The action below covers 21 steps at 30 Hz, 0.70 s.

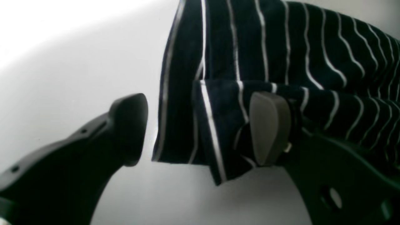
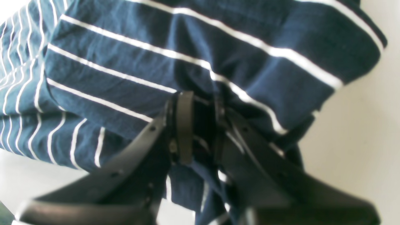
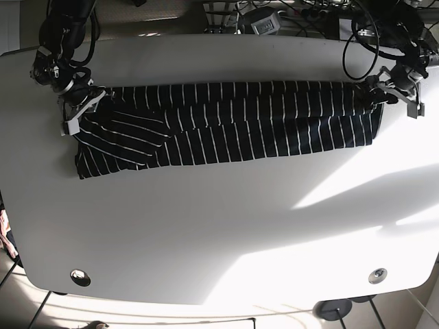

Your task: Fold the T-shirt properly

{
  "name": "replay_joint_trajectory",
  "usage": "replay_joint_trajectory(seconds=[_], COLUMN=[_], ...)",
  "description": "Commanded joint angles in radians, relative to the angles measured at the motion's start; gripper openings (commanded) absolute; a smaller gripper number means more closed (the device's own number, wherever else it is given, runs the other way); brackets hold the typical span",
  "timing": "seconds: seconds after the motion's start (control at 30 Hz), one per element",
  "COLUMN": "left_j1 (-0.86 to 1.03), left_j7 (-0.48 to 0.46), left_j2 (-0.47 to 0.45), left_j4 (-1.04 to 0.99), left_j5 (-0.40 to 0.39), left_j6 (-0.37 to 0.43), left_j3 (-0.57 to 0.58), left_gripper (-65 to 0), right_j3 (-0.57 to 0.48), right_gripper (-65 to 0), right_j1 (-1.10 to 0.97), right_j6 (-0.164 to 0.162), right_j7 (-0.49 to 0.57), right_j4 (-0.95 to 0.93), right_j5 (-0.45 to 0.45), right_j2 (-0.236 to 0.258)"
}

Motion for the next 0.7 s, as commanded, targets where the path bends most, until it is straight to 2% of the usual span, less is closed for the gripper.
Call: replay_joint_trajectory(seconds=[0.03,0.27,0.43,0.5,0.6,0.63,0.7], left_j1=[-0.012,-0.047,-0.047,-0.047,-0.045,-0.044,-0.039], left_j7=[-0.018,-0.020,-0.020,-0.022,-0.023,-0.023,-0.023], left_j2=[-0.040,-0.042,-0.039,-0.039,-0.039,-0.039,-0.040], left_j4=[-0.027,-0.128,-0.128,-0.128,-0.125,-0.121,-0.079], left_j5=[-0.024,-0.024,-0.020,-0.020,-0.019,-0.019,-0.022], left_j6=[-0.002,-0.002,-0.002,-0.002,-0.002,-0.002,-0.002], left_j3=[0.003,0.006,0.143,0.180,0.189,0.186,0.183], left_gripper=[-17.2,-17.2,-17.5,-26.9,-49.3,-54.6,-57.6], right_j3=[0.002,0.001,0.001,0.001,0.001,0.001,0.001], right_gripper=[-56.3,-56.3,-56.3,-56.3,-56.3,-56.3,-56.3], right_j1=[0.005,0.005,0.005,0.005,0.005,0.005,0.006], right_j6=[-0.003,-0.003,-0.003,-0.003,-0.003,-0.003,-0.003], right_j7=[-0.008,-0.008,-0.008,-0.008,-0.008,-0.008,-0.007], right_j4=[0.011,0.011,0.011,0.011,0.011,0.011,0.011], right_j5=[-0.005,-0.005,-0.005,-0.005,-0.005,-0.005,-0.005], right_j2=[0.011,0.009,0.009,0.009,0.009,0.009,0.009])
